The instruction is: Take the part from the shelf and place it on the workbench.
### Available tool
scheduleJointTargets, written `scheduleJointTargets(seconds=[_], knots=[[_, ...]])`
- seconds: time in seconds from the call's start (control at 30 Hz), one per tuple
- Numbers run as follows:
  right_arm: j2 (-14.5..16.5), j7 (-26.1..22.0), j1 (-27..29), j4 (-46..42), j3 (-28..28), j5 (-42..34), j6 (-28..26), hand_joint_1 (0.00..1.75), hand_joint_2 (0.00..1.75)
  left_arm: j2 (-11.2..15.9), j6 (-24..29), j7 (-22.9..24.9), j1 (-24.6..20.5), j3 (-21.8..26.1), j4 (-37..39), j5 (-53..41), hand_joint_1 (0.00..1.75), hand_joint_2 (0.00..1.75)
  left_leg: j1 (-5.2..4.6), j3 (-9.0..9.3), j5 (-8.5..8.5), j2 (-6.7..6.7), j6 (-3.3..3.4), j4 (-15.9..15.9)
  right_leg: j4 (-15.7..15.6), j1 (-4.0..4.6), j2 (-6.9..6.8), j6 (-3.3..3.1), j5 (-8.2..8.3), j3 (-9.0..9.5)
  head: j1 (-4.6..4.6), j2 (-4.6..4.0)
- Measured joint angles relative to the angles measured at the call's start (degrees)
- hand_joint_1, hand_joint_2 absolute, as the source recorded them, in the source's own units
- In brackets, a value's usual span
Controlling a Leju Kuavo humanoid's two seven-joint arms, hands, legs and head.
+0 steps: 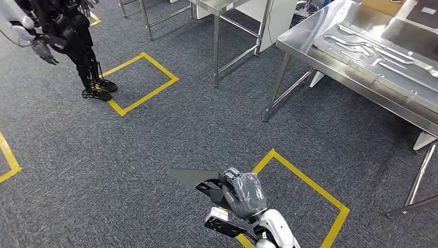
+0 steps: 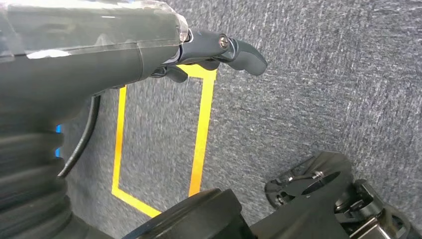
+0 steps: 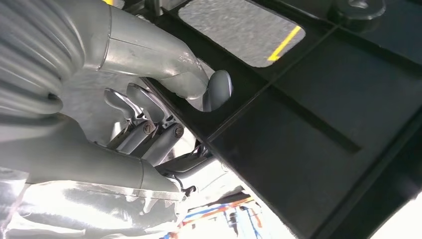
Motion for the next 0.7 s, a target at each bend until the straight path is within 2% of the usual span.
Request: scheduleJointTargets(seconds=[0.03, 0.07, 0.1, 0.13, 0.17, 0.2, 0.23, 0.3, 0.37, 0.43, 0.47, 0.5, 0.53, 0.57, 0.6, 0.63, 0.67, 0.7], knots=[[0.0, 0.0, 0.1, 0.0, 0.0, 0.0, 0.1, 1.75, 1.75, 0.0, 0.0, 0.0, 0.0, 0.0, 0.0, 0.0, 0.0, 1.75, -0.03, 0.07, -0.09, 0.61, -0.01, 0.0, 0.2, -0.06, -0.13, 0.02, 0.61, -0.1, 0.0, 0.0], [0.0, 0.0, 0.2, 0.0, 0.0, 0.0, 0.1, 1.75, 1.75, 0.0, 0.0, 0.0, 0.0, 0.0, 0.0, -0.1, 0.0, 1.75, -0.04, 0.21, -0.2, 1.18, -0.08, 0.0, -1.9, -0.08, -0.39, -0.04, 2.18, 1.0, 0.0, 0.0], [0.0, 0.0, 0.2, 0.0, 0.0, 0.1, 0.1, 1.75, 1.75, 0.0, 0.0, 0.0, 0.0, 0.0, 0.0, -0.1, 0.0, 1.75, -0.05, 0.4, -0.34, 1.68, -0.19, 0.0, -5.8, -0.03, -1.09, -0.24, 4.26, 3.04, 0.0, 0.0], [0.0, 0.0, 0.1, 0.0, 0.0, 0.1, 0.1, 1.75, 1.75, 0.0, 0.0, 0.0, 0.0, 0.0, 0.0, -0.1, 0.0, 1.75, -0.13, 0.61, -0.51, 2.13, -0.36, 0.0, -9.9, 0.19, -2.39, -0.55, 5.69, 5.23, 0.0, 0.0], [0.0, 0.0, 0.1, 0.0, 0.0, 0.1, 0.1, 1.75, 1.75, 0.0, 0.0, 0.0, 0.1, 0.0, 0.0, -0.2, 0.0, 1.75, -0.25, 0.76, -0.68, 2.51, -0.6, 0.0, -13.1, 0.47, -3.41, -0.9, 6.61, 6.88, 0.0, 0.0], [0.0, 0.0, 0.0, 0.0, 0.0, 0.1, 0.2, 1.75, 1.75, 0.0, 0.1, 0.0, 0.1, 0.0, 0.0, -0.2, 0.0, 1.75, -0.37, 0.9, -0.84, 2.9, -0.88, 0.0, -14.9, 0.76, -4.11, -1.21, 6.88, 7.77, 0.0, 0.0], [0.1, 0.0, 0.0, 0.0, 0.0, 0.1, 0.2, 1.75, 1.75, 0.1, 0.1, 0.0, 0.2, 0.0, 0.0, -0.2, 0.0, 1.75, -0.46, 1.03, -0.94, 3.32, -1.17, 0.0, -15.5, 1.03, -4.24, -1.47, 6.63, 7.95, 0.0, 0.0], [0.1, -0.1, 0.0, 0.0, 0.0, 0.1, 0.2, 1.75, 1.75, 0.1, 0.1, 0.0, 0.2, 0.1, 0.0, -0.3, 0.0, 1.75, -0.5, 1.4, -1.19, 3.88, -1.82, -0.2, -15.8, 0.95, -2.98, -1.97, 6.82, 7.97, 0.0, 0.0], [0.2, -0.1, 0.0, 0.0, 0.0, 0.1, 0.2, 1.75, 1.75, 0.2, 0.1, 0.0, 0.2, 0.1, 0.0, -0.4, 0.0, 1.75, -0.38, 0.91, -2.65, 2.21, -2.35, 1.6, -16.3, 0.54, -1.87, -2.6, 7.09, 8.28, 0.0, 0.0], [0.4, -0.2, -0.2, 0.0, 0.0, 0.2, 0.2, 1.75, 1.75, 0.3, 0.2, 0.0, 0.2, 0.1, 0.0, -0.5, 0.0, 1.75, -0.24, -1.96, -6.04, -0.05, -2.61, 8.0, -16.6, 0.39, -0.85, -3.05, 7.21, 8.42, 0.0, 0.0], [0.4, -0.2, -0.2, 0.0, 0.0, 0.2, 0.2, 1.75, 1.75, 0.3, 0.2, -0.1, 0.1, 0.1, 0.0, -0.5, 0.0, 1.75, -0.24, -3.85, -7.63, -0.43, -2.67, 11.9, -16.5, 0.43, -0.31, -3.16, 7.22, 8.41, 0.0, 0.0], [0.5, -0.2, -0.2, 0.0, 0.0, 0.2, 0.2, 1.75, 1.75, 0.4, 0.2, -0.2, -0.1, 0.1, 0.0, -0.5, 0.0, 1.75, -0.24, -5.31, -8.38, -0.58, -2.71, 14.8, -16.5, 0.47, 0.32, -3.21, 7.21, 8.43, 0.0, 0.0], [0.5, -0.2, -0.2, 0.0, 0.0, 0.2, 0.2, 1.75, 1.75, 0.4, 0.2, -0.2, -0.2, 0.1, 0.0, -0.5, 0.0, 1.75, -0.24, -5.89, -7.94, -0.64, -2.71, 15.7, -16.4, 0.49, 1.02, -3.22, 7.19, 8.46, 0.0, 0.0], [0.5, -0.3, -0.2, 0.0, 0.0, 0.2, 0.2, 1.75, 1.75, 0.4, 0.2, -0.2, -0.2, 0.1, 0.0, -0.5, 0.0, 1.75, -0.22, -5.46, -6.38, -0.73, -2.65, 14.4, -16.3, 0.47, 1.8, -3.18, 7.16, 8.5, 0.0, 0.0], [0.5, -0.3, -0.2, 0.1, 0.0, 0.2, 0.3, 1.75, 1.75, 0.4, 0.2, -0.2, -0.2, 0.1, 0.0, -0.6, 0.0, 1.75, -0.19, -4.15, -4.04, -1.09, -2.54, 11.1, -16.1, 0.44, 2.61, -3.09, 7.09, 8.52, 0.0, 0.0], [0.5, -0.3, -0.2, 0.1, 0.0, 0.2, 0.3, 1.75, 1.75, 0.4, 0.2, -0.2, -0.2, 0.1, 0.0, -0.6, 0.0, 1.75, -0.11, -2.61, -2.13, -2.11, -2.35, 7.3, -15.9, 0.39, 3.36, -2.95, 7.01, 8.46, 0.0, 0.0], [0.5, -0.3, -0.2, 0.1, 0.0, 0.2, 0.3, 1.75, 1.75, 0.4, 0.2, -0.2, -0.1, 0.1, 0.0, -0.7, 0.0, 1.75, 0.0, -1.27, -0.87, -3.29, -2.19, 3.9, -15.6, 0.4, 4.04, -2.72, 6.94, 8.26, 0.0, 0.0], [0.5, -0.3, -0.2, 0.1, -0.1, 0.2, 0.3, 1.75, 1.75, 0.4, 0.1, -0.2, -0.1, 0.0, 0.0, -0.7, 0.0, 1.75, 0.03, -0.46, -0.36, -4.31, -2.02, 1.8, -15.4, 0.36, 4.58, -2.41, 6.96, 7.96, -0.01, 0.0]])
